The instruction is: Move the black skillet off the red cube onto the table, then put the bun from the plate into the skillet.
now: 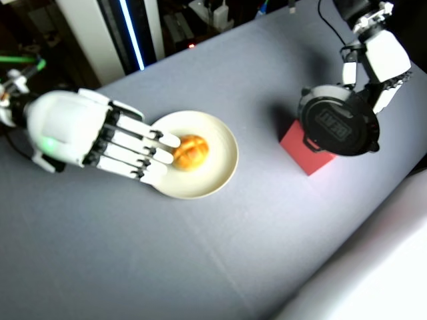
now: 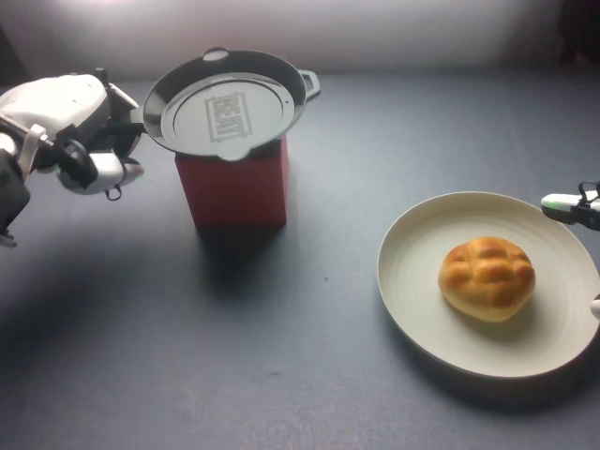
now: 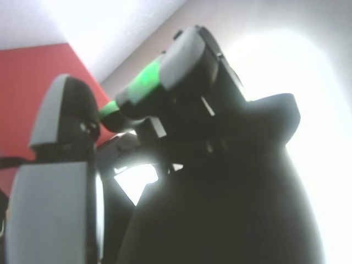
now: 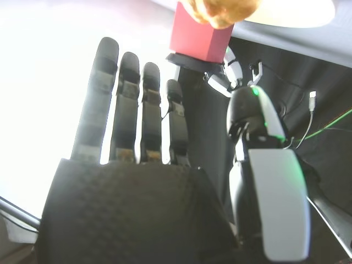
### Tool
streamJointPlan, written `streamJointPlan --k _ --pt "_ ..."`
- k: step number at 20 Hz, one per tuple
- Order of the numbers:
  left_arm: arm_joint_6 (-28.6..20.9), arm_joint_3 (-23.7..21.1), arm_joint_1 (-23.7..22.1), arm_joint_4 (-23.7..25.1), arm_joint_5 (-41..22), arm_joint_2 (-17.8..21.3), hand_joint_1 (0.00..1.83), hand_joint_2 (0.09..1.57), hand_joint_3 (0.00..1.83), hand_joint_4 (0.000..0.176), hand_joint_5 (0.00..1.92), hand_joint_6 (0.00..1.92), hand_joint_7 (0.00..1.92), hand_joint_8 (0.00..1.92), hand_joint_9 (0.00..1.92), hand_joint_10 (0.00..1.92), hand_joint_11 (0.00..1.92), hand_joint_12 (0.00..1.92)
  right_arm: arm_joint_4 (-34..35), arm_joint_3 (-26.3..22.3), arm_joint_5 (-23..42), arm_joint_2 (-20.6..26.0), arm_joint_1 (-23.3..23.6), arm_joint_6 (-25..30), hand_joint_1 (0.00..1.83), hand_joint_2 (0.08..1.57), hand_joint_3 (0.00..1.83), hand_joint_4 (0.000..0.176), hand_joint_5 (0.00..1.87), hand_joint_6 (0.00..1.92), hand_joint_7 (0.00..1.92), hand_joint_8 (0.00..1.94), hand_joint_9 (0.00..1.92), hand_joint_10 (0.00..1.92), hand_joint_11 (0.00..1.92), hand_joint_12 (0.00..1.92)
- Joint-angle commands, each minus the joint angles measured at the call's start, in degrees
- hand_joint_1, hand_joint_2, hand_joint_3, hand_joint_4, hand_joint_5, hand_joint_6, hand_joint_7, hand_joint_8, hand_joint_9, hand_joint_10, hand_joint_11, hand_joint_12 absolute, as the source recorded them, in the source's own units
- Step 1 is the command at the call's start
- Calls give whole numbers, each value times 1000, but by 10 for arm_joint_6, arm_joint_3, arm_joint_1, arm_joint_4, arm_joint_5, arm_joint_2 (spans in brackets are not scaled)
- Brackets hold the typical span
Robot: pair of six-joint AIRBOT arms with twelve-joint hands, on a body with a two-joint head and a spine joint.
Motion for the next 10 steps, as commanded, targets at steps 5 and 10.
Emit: streamJointPlan --k 5,10 --pt "-66 -29 19 51 -153 26 1370 1269 0 131 1190 1921 1384 1921 1548 1921 1573 1921 7 2 67 -3 4 7 549 1286 6 33 357 1 500 6 527 8 566 60" --pt "-113 -77 56 59 -261 50 1369 1259 0 98 1147 1921 1349 1921 1502 1921 1398 1921 7 2 65 -4 0 10 497 1295 6 34 359 2 493 0 526 2 554 63"
